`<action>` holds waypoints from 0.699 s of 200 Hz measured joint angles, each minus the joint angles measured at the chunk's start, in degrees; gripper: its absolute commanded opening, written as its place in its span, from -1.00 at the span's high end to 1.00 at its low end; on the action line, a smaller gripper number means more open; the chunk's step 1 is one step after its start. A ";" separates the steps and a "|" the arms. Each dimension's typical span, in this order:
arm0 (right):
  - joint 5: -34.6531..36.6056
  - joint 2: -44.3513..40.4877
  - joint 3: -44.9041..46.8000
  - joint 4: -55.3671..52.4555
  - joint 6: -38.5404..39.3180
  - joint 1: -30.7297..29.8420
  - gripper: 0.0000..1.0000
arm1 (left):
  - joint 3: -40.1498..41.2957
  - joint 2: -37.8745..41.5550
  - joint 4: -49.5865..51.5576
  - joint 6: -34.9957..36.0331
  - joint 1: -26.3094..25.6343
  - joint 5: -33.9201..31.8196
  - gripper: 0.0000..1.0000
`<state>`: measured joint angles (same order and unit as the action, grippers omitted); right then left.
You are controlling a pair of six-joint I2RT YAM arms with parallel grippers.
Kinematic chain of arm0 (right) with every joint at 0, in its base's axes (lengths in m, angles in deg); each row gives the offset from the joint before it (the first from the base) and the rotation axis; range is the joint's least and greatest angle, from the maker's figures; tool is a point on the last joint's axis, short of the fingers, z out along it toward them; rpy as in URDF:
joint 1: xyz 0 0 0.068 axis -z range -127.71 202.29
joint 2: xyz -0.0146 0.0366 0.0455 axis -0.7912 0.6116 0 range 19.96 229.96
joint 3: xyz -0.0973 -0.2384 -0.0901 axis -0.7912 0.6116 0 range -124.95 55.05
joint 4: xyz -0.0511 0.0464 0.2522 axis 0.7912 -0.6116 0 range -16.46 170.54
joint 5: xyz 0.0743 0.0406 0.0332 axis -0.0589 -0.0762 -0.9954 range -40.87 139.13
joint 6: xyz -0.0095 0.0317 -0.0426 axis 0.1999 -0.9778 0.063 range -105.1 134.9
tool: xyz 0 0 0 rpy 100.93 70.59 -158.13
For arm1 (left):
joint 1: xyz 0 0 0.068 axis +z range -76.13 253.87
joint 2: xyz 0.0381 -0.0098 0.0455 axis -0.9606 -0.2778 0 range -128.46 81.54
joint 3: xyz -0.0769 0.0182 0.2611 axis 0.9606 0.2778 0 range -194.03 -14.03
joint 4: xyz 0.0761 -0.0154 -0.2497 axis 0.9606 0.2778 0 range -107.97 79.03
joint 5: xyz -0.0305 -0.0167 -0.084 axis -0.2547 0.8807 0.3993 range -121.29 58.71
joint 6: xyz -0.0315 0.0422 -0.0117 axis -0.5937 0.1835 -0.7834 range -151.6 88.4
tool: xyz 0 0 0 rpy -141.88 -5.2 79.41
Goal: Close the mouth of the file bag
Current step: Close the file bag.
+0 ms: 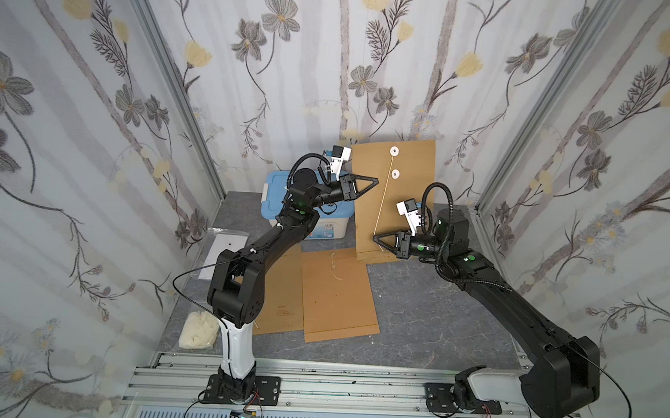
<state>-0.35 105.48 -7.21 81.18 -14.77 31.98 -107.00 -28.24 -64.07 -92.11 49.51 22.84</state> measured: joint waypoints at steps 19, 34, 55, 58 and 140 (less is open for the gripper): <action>0.44 -0.13 1.31 -0.04 -0.04 1.66 1.00 | -0.13 0.13 -2.99 -2.40 0.11 0.76 1.00; 0.85 -0.57 2.16 -0.02 -0.48 3.26 1.00 | -0.15 0.09 -5.64 -4.63 0.22 1.51 1.00; 0.79 -1.05 2.78 0.04 -1.09 6.03 1.00 | -0.35 -0.52 -10.27 -8.26 0.79 2.56 1.00; 0.76 -1.09 2.89 0.04 -1.16 6.47 1.00 | -0.37 -0.61 -10.75 -8.68 0.90 2.67 1.00; -0.57 -3.32 3.69 -3.63 -1.46 15.39 1.00 | 1.20 0.02 -14.36 -11.28 1.29 6.12 1.00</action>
<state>-0.91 102.15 -3.51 77.55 -16.23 47.36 -105.79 -28.22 -78.43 -103.39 50.80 28.96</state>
